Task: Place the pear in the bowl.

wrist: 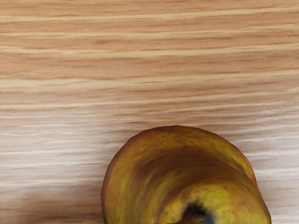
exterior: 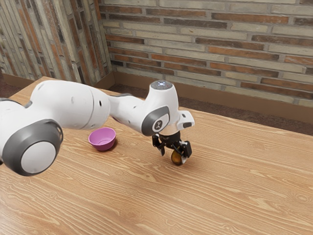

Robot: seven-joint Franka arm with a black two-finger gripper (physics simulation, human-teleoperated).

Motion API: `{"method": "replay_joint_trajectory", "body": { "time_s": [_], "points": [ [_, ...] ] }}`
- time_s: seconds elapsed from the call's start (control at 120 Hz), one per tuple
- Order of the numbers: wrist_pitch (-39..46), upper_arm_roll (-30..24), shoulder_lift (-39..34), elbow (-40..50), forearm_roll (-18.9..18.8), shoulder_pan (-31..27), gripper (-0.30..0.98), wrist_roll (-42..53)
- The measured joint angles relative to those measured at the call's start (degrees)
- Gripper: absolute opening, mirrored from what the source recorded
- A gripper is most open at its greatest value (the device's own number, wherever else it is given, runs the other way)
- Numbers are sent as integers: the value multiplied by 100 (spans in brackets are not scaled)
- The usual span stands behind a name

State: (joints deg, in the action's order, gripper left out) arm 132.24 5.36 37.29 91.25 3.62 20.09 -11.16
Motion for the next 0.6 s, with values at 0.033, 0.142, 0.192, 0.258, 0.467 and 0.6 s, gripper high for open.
{"method": "replay_joint_trajectory", "body": {
  "time_s": [0.033,0.142,0.192,0.258,0.467,0.6],
  "points": [
    [2,0,2,0,-5,2,69,12],
    [6,-13,31,-90,-6,3,68,43],
    [9,-26,46,-126,0,4,68,55],
    [12,-32,70,-143,16,4,68,70],
    [82,-28,160,-153,46,2,68,108],
    [157,-34,194,-167,55,2,68,128]
  ]
}}
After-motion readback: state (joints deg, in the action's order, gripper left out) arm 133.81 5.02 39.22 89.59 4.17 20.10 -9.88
